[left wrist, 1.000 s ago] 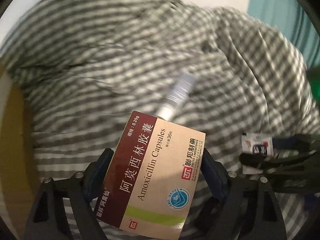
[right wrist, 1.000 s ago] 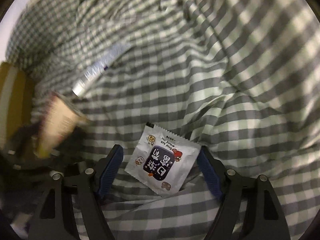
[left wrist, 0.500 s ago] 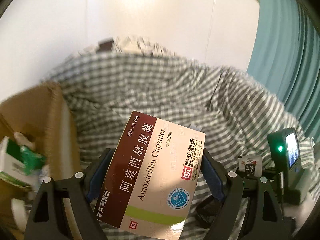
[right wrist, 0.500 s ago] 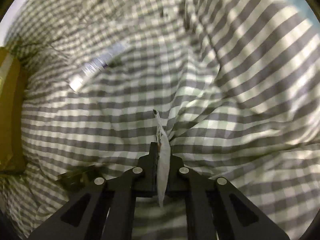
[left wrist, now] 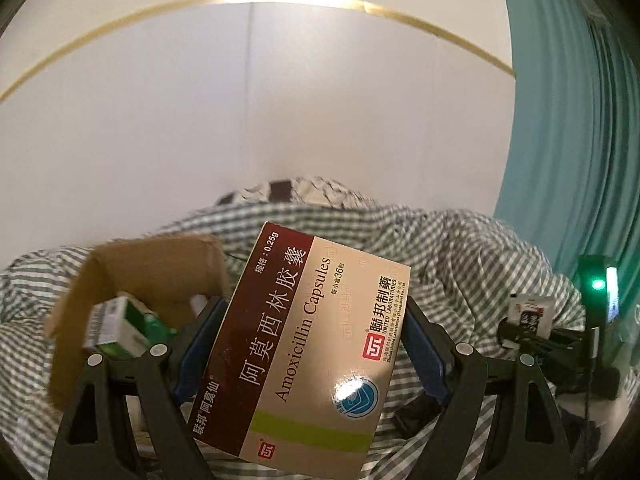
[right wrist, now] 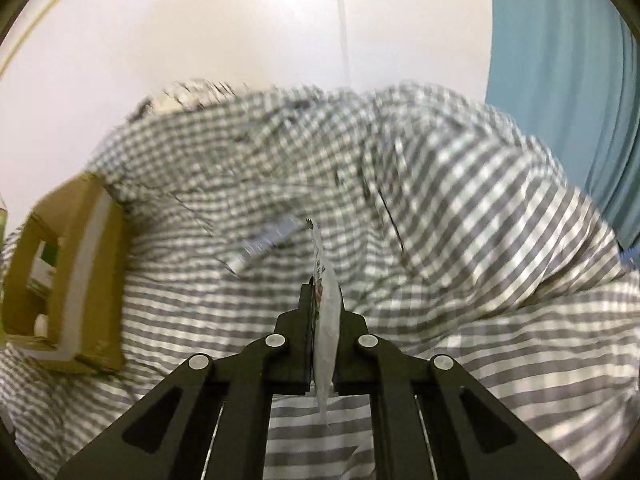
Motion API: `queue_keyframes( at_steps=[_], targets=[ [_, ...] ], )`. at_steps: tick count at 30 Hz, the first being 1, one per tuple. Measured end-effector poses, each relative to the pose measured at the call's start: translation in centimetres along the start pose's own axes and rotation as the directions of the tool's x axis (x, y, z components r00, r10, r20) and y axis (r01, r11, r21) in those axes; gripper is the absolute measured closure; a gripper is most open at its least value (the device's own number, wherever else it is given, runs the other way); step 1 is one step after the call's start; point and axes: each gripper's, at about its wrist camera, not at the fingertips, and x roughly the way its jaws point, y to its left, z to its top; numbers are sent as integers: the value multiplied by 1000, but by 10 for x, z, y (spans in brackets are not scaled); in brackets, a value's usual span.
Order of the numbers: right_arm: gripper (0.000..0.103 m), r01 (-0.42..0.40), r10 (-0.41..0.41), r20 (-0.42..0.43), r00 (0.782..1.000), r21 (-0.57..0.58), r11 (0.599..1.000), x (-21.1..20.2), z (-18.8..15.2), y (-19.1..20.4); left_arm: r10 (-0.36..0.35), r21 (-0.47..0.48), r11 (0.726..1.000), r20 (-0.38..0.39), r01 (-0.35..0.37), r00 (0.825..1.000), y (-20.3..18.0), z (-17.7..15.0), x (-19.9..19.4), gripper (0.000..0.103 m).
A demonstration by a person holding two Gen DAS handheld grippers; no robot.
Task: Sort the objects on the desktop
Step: 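Carry the Amoxicillin box with left while right carries the sachet to the box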
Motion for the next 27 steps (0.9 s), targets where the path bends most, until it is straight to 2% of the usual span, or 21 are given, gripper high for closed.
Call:
queue_keyframes(
  at_steps=[7,12,22,27],
  targets=[
    [97,-56,63,138,988,-53,997,-65,14,29,51,-22,999,83,-49,995,13,9,-42,17],
    [97,-112,133,226,965,-104,988,-107,15,59,83,-50,996,122,-77,989,26,15,-64,17],
    [97,-157,201,287,937,-168,973,-136,12,104,136,-95,988,170,-121,976,59,15,-89,17],
    [97,-176,236,276,932,-226,958,-135,10,139,168,-183,974,178,-135,969,99,9,-98,17]
  ],
)
